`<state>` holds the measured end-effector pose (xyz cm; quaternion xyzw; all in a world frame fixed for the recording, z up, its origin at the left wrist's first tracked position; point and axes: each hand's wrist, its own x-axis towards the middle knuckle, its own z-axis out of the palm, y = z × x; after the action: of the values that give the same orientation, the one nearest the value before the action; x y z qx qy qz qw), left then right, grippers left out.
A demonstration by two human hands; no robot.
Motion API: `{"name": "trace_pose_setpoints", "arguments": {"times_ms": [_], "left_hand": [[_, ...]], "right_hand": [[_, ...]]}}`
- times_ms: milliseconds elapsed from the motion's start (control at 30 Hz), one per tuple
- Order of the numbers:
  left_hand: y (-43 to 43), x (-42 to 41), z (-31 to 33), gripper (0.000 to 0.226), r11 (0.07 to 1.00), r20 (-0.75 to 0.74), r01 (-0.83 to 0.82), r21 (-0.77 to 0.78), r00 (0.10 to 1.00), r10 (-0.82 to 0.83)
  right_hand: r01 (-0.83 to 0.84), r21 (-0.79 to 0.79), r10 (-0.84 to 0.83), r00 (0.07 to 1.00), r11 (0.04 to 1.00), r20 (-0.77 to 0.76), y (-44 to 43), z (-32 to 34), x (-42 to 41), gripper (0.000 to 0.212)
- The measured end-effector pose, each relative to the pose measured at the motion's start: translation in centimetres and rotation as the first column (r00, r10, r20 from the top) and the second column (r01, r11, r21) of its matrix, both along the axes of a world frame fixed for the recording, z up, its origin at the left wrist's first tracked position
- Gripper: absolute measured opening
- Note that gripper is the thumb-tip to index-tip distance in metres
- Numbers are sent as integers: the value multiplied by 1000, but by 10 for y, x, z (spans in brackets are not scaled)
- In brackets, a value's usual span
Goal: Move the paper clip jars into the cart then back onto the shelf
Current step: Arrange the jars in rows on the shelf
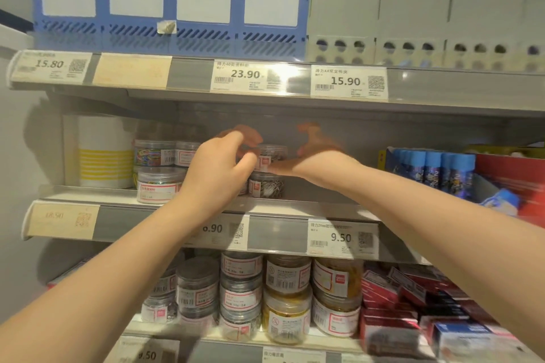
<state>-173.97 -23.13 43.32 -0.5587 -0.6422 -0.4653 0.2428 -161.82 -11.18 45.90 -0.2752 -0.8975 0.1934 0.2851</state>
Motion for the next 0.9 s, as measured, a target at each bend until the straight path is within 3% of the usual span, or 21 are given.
{"name": "trace_pose_setpoints", "arguments": {"times_ms": [33, 100, 167, 333, 433, 567, 767, 900], "left_hand": [[-1, 5, -2, 26, 1000, -16, -12, -6, 1000, 11], [-5, 22, -6, 20, 1000, -36, 3, 1, 999, -3], [-11, 44, -12, 24, 1000, -33, 25, 14, 999, -25], [-28, 106, -26, 28, 997, -67, 76, -2, 995, -76], [-44, 146, -38, 26, 994, -149, 108, -32, 983, -112], [-75, 204, -61, 31, 971, -192, 225, -78, 952, -236], [-137, 293, -97, 32, 864, -174, 476, -165, 848, -501], [-180, 353, -115, 31, 717, -97, 670, -192, 714, -693]], "right_hand": [[21, 0, -21, 1000, 1000, -12, -5, 1, 11, 52], [69, 117, -75, 996, 991, 50, -19, 4, 36, 55], [125, 229, -118, 992, 965, -47, -25, -1, 55, 56], [73, 204, -54, 994, 976, -96, -58, -20, 115, 30], [130, 208, -96, 981, 969, -168, -89, -38, 163, 23], [203, 236, -178, 976, 950, -124, -144, -70, 235, 19], [370, 169, -352, 927, 914, -127, -246, -106, 329, 14], [454, 166, -446, 891, 875, -84, -310, -124, 386, 9]]}}
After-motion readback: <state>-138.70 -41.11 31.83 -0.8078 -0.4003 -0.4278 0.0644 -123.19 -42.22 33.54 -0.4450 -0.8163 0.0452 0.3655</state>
